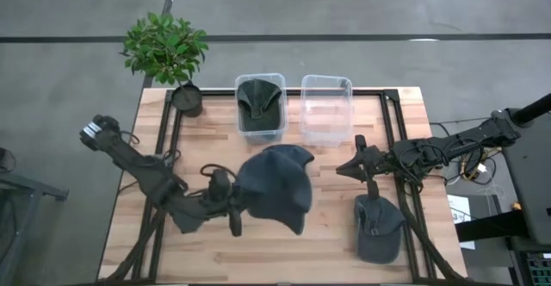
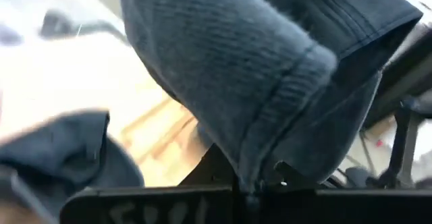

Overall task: Pick & Place hat
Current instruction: Put the bottom blue cap into the right transparent bin

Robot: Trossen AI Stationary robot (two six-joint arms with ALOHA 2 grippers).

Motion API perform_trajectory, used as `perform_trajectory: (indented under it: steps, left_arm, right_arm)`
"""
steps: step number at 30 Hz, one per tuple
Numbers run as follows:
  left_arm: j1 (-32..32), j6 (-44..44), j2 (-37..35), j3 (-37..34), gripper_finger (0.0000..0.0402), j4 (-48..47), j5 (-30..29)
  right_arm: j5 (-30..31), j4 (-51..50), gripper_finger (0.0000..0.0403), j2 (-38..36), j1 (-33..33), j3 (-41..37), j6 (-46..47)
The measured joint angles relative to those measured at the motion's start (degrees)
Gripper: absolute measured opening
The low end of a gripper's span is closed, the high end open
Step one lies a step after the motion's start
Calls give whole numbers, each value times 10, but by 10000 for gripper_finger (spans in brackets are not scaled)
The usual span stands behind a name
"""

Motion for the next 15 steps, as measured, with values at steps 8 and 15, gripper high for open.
perform_trajectory:
  steps: [8,15]
  left_arm:
    - [0,306,-17,-1,3,229,103]
    - [0,515,-14,-1,3,449,323]
  right_arm:
    - [0,0,36,0,0,0,0]
    - [0,1,36,0,0,0,0]
